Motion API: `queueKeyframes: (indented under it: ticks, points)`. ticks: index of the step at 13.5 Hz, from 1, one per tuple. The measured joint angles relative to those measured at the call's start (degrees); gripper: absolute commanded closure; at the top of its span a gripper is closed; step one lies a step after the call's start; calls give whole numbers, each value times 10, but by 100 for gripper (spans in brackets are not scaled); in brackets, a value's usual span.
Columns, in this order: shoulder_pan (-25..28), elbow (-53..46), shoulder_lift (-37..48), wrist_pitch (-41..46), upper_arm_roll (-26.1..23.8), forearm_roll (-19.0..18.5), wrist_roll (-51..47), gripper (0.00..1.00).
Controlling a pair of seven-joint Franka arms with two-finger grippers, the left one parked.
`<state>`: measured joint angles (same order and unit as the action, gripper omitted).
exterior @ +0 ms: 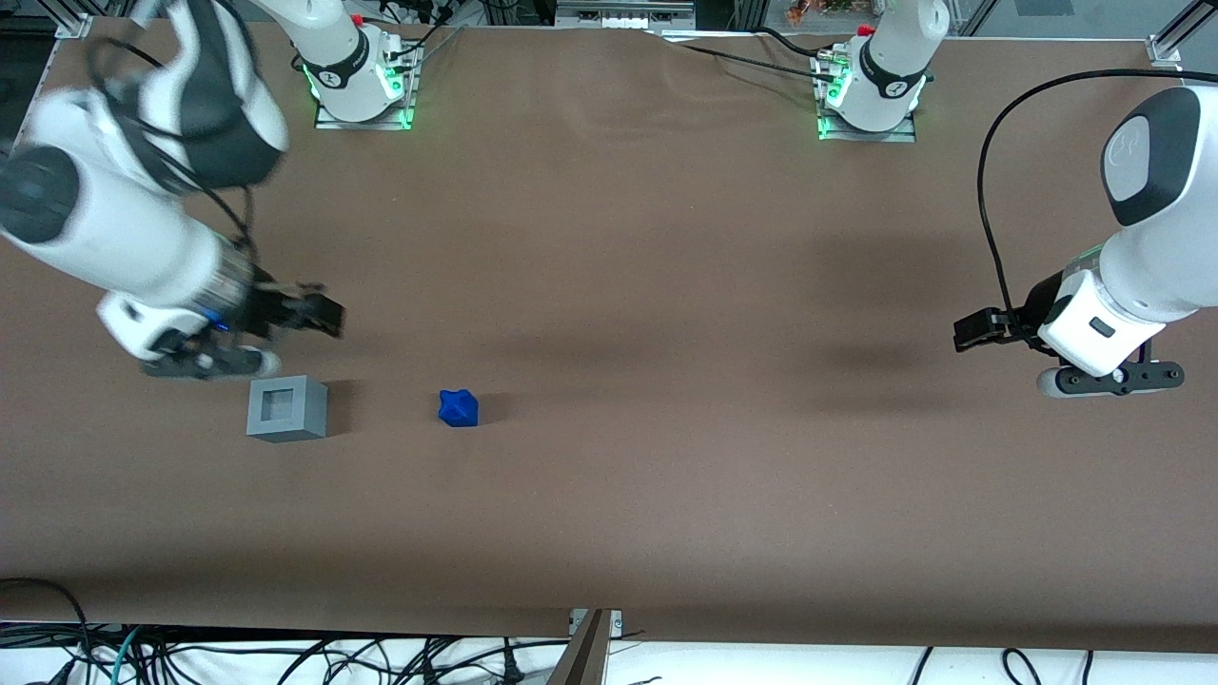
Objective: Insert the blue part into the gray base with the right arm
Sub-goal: 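Move the open right gripper down over the blue part, then close the right gripper on the blue part and lift it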
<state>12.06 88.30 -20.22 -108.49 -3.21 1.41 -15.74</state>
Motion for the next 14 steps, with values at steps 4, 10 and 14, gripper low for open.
queueKeyframes:
  ticks: [4, 10, 14]
  points:
    - [49, 0, -93, -119, 0, 0, -89, 1]
    - [81, -1, -184, -231, 0, 0, -118, 2]
    - [87, -3, -197, -240, 4, -3, -123, 4]
